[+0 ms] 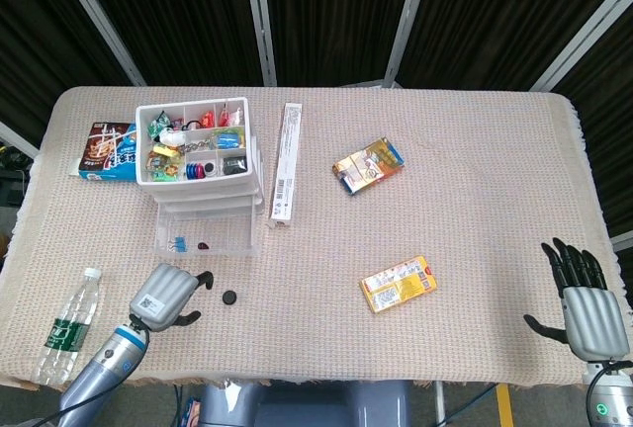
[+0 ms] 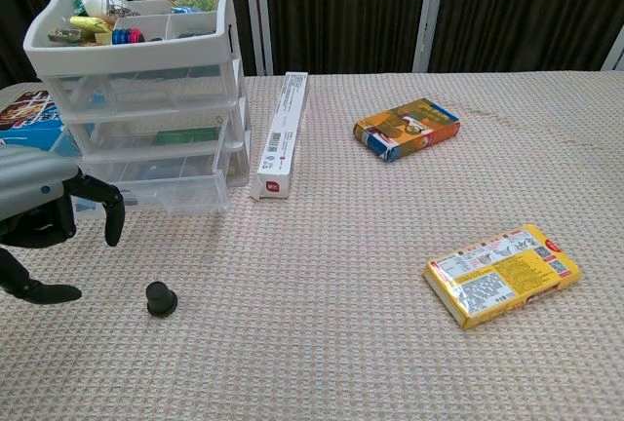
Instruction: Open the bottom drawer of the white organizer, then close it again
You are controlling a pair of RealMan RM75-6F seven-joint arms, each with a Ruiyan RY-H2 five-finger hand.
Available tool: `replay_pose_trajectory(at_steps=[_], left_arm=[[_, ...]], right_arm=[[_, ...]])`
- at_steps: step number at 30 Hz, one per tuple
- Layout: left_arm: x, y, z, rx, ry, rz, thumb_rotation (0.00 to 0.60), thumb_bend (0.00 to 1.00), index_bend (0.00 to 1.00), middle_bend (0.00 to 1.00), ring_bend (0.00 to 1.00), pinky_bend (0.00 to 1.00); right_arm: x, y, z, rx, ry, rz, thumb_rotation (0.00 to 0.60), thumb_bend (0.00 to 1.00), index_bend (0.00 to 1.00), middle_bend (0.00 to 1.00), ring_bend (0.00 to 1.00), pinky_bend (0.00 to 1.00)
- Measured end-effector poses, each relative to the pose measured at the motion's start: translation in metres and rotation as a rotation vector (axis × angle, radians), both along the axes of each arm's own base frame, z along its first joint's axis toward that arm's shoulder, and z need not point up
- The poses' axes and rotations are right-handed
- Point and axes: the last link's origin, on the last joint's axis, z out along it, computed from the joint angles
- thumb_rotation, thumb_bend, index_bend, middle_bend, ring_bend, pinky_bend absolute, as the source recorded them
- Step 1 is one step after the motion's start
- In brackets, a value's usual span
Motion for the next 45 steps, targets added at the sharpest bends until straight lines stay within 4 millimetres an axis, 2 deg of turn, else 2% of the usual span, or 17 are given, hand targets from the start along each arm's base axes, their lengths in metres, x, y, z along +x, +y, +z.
replay_pose_trajectory(at_steps=[5, 10, 27, 45], left_arm=[[0.001, 0.006, -0.017, -0.023, 0.039, 0.015, 0.6, 0.27, 0.48, 1.0, 0.93, 0.8], [0.002, 0.011, -0.03, -0.036, 0.08, 0.016, 0.6, 0.37, 0.45, 1.0, 0.93, 0.8], [0.012, 0.014, -0.053, -0.069, 0.124, 0.01, 0.6, 0.37, 0.44, 1.0, 0.93, 0.8], [0.014, 0.017, -0.059, -0.047, 0.138, 0.009, 0.6, 0.37, 0.4, 1.0, 0.93, 0.8]], right_arm=[[0.0, 0.0, 0.0, 0.001, -0.001, 0.0, 0.6, 0.0, 0.04, 0.0, 0.0, 0.0], [0.0, 0.0, 0.0, 0.0, -0.003, 0.0, 0.6, 0.0, 0.04, 0.0, 0.0, 0.0], [0.0, 0.0, 0.001, -0.003, -0.006, 0.002, 0.6, 0.0, 0.04, 0.0, 0.0, 0.0], [0.0, 0.0, 0.001, -0.003, -0.01, 0.0, 0.6, 0.0, 0.04, 0.0, 0.0, 0.0]])
